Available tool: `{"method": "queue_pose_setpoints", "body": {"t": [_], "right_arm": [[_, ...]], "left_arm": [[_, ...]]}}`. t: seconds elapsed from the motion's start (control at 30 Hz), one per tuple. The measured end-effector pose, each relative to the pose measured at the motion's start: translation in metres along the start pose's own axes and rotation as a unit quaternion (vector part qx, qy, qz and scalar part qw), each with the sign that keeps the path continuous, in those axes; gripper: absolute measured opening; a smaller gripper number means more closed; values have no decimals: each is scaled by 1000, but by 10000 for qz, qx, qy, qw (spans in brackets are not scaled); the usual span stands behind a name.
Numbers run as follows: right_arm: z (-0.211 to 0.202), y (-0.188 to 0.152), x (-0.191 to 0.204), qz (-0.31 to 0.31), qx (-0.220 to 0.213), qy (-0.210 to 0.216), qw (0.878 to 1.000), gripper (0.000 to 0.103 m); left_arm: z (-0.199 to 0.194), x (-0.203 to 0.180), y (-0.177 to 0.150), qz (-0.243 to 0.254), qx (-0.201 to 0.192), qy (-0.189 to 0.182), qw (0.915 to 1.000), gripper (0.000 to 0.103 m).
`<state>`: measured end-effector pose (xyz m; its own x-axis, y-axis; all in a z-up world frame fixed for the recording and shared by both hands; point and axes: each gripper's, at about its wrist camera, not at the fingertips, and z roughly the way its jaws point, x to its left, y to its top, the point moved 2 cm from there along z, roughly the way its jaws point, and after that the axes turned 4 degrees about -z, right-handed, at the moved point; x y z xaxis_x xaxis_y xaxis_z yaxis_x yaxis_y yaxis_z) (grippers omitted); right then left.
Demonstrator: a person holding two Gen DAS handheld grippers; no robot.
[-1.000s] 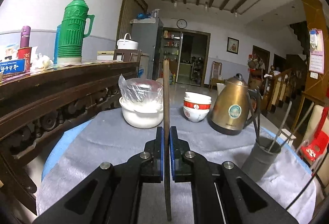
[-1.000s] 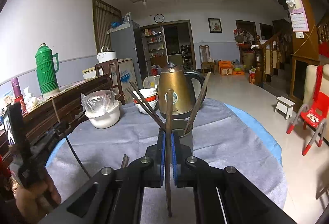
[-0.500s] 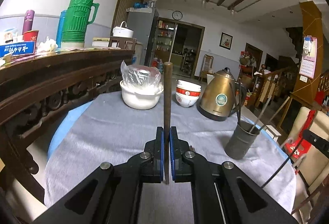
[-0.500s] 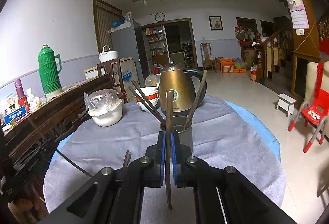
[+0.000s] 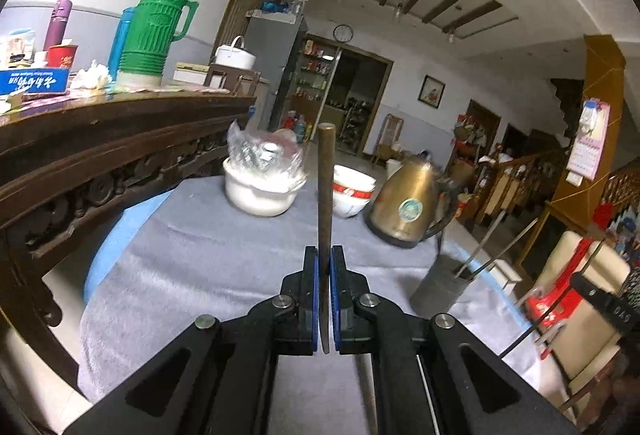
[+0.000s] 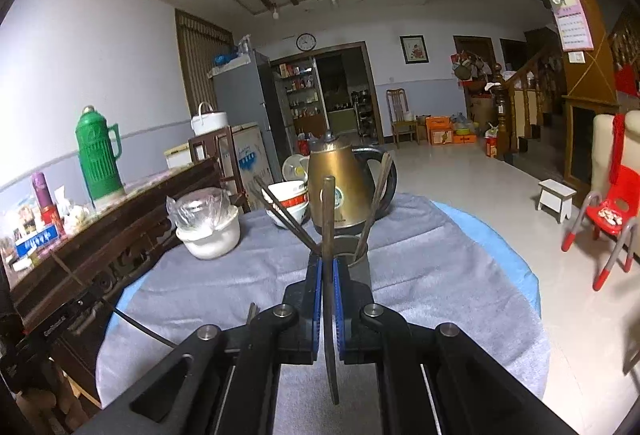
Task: Organize utensils
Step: 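Lower the chopstick into the grey holder and open the right tool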
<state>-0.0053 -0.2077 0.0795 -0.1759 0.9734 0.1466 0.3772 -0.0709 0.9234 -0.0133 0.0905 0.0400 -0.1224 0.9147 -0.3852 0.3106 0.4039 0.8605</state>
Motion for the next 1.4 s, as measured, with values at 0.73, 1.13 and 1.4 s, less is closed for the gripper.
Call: {"method": "queue_pose_setpoints", "body": {"t": [0.73, 1.13, 1.4], "right_arm": [[36, 112, -6, -25, -1332, -80, 9911, 6], [118, 94, -17, -161, -731, -270, 9968, 6], [142, 75, -23, -231, -295, -306, 9988, 6]], "left_arm": [[77, -137, 62, 309, -152, -1423, 9892, 5], [139, -148, 35, 581, 470, -1321, 9884, 5], [155, -156, 18, 732, 797, -1301, 9856, 5]]}}
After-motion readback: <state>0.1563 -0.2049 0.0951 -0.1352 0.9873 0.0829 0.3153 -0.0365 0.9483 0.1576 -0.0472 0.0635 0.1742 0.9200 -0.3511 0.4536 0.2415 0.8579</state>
